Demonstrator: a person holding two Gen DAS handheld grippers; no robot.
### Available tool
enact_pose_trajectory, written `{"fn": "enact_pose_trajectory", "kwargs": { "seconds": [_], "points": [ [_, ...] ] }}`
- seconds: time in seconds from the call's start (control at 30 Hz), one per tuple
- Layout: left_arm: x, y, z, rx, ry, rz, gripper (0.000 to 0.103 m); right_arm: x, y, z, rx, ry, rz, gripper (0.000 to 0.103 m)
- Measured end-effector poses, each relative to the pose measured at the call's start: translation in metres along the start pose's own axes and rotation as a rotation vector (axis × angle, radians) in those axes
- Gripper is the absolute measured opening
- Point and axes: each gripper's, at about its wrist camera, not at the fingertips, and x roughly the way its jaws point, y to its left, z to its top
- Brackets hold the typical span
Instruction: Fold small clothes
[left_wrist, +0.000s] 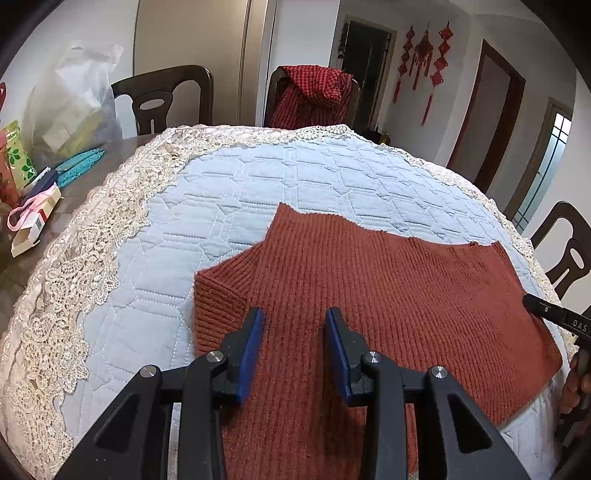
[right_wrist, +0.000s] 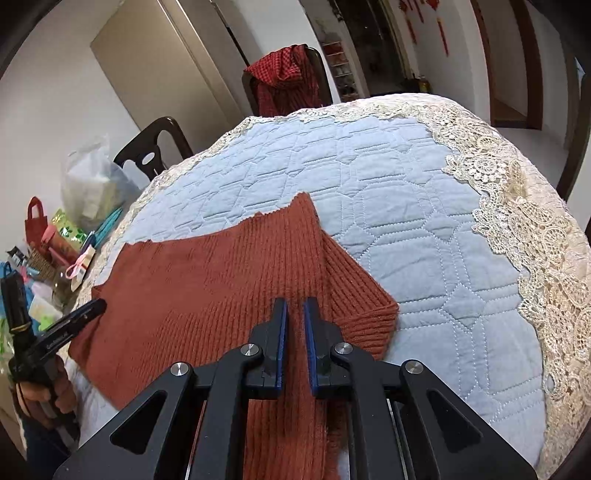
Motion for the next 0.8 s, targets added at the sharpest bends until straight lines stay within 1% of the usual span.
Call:
{"fn": "enact_pose_trajectory", "kwargs": {
  "seconds": [0.07, 0.2, 0.4, 0.5, 0.63, 0.73, 0.8],
  "points": [
    [-0.003, 0.0, 0.0, 0.0, 0.0, 0.006, 0.038, -0.003, 0.001, 0.001, 0.001, 0.005, -0.005, 0.009],
    [-0.015, 0.0, 0.0, 0.0, -0.024, 0.02, 0.038, -0.014, 0.009, 0.0, -0.021, -0.006, -0.013, 0.009],
    [-0.017, -0.003, 0.005, 0.011, -0.03, 0.028, 0.038, -0.018, 0.016, -0.002, -0.046, -0.014, 0.002, 0.01],
    [-0.021, -0.008, 0.005, 0.016, -0.036, 0.012, 0.038, -0.017, 0.018, -0.003, -0.035, 0.0, 0.002, 0.01],
    [-0.033, -0.013, 0.0, 0.02, -0.043, -0.025, 0.038, -0.026, 0.023, -0.013, -0.029, 0.005, 0.015, 0.01],
    [-0.038, -0.013, -0.01, 0.018, -0.043, -0.04, 0.038, -0.033, 0.027, -0.024, -0.04, 0.012, 0.02, 0.014],
    [-0.032, -0.011, -0.017, 0.025, -0.026, -0.04, 0.038, -0.034, 0.027, -0.032, -0.053, 0.018, 0.013, 0.015]
  ]
}}
